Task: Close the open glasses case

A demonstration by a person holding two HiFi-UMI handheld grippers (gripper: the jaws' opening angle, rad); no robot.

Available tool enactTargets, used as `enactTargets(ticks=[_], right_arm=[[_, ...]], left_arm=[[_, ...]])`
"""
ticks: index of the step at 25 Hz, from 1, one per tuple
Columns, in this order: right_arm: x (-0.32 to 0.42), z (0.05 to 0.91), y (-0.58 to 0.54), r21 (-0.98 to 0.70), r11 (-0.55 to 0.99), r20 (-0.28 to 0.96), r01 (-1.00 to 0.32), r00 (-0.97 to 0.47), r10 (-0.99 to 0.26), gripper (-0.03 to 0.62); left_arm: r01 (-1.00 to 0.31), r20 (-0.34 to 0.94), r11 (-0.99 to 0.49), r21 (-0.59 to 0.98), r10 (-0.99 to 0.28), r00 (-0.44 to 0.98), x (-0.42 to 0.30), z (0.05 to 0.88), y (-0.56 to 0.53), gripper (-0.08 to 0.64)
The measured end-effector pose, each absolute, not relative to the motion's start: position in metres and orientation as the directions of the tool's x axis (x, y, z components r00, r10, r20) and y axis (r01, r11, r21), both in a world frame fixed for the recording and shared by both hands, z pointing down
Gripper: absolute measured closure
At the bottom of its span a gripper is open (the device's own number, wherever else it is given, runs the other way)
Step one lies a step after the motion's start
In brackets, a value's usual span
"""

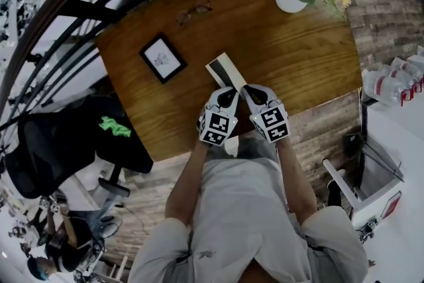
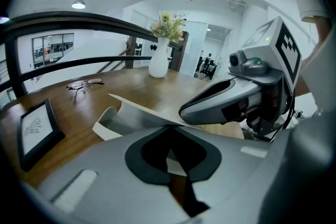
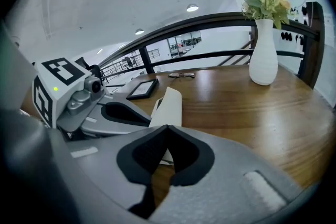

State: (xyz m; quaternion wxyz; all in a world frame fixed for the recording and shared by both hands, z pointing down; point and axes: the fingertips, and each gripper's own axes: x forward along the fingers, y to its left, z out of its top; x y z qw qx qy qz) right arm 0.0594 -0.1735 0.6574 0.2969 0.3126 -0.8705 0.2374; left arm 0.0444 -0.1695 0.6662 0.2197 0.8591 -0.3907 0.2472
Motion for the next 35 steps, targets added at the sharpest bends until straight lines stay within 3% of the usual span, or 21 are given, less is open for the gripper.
enactTargets(ticks=[35], right_arm=[[0.039, 0.667, -0.151, -0.230, 0.730, 0.678, -0.644, -0.644, -0.354, 0.589]], left_arm=[[-0.809, 0.634, -0.554, 0.196, -0.558, 0.535, 0.024, 0.685, -0.143, 0.540]])
